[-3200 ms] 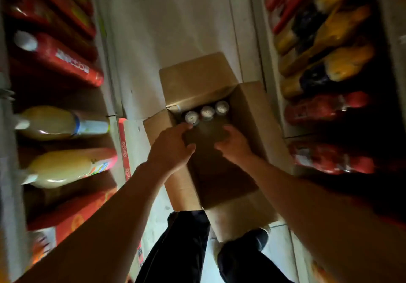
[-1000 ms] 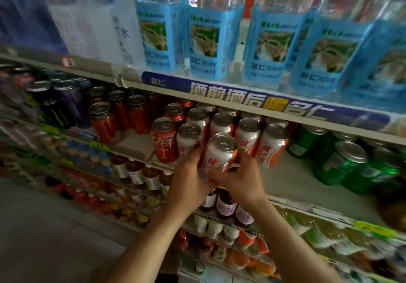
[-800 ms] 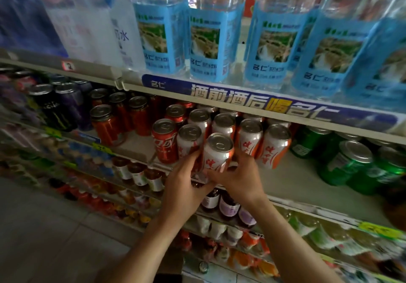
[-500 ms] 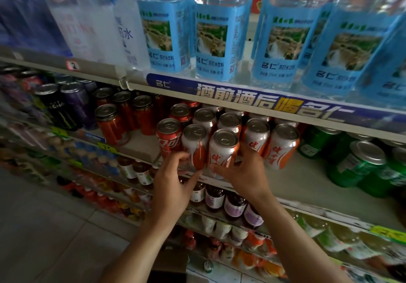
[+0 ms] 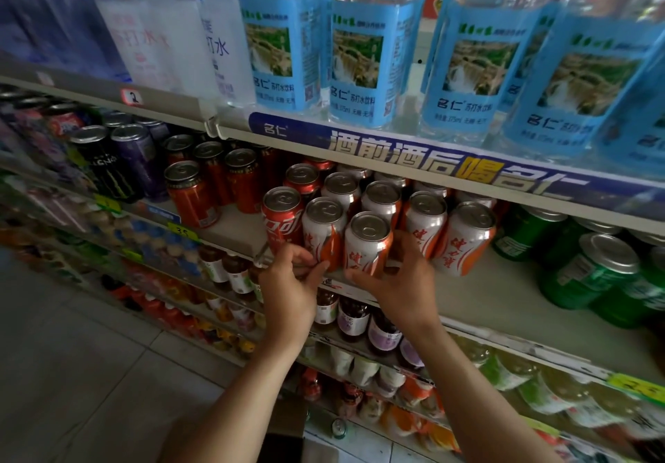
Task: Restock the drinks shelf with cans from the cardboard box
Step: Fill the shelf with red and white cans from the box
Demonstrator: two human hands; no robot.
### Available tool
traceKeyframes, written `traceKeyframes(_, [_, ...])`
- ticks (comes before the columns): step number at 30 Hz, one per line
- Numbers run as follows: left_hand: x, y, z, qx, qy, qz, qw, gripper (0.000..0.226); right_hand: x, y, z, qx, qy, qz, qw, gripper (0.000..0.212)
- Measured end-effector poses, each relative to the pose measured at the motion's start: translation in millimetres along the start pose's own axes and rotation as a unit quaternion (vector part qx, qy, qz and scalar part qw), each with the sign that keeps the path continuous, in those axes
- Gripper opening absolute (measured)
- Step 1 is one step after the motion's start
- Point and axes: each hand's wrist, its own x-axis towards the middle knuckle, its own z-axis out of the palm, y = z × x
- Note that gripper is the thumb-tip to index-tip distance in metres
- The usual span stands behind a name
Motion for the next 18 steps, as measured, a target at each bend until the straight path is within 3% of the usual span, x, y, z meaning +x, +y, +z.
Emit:
traceKeyframes(9, [2,3,4,0.027,0.012,0.008,1.0,0.025,-1,7,5,-0.016,0.013,-0.024,0.999,0.07])
traceKeyframes(13, [-1,3,5,0.032,0.004,0.011,0.999,0.025,-5,13,5,-0.058,0.024,-0.049,0.997,0.082])
traceKeyframes(15, [-3,1,3,0.041,-0.016,0.027,0.999,0.023,-15,10,2,-0.082,0.075,-0.067,0.992,0.085])
traceKeyframes(18, [-11,-10,-7,0.046,-0.056,0.016,0.997,0.02,-39,1,1,-0.097,0.17,-0.169,0.966,0.064])
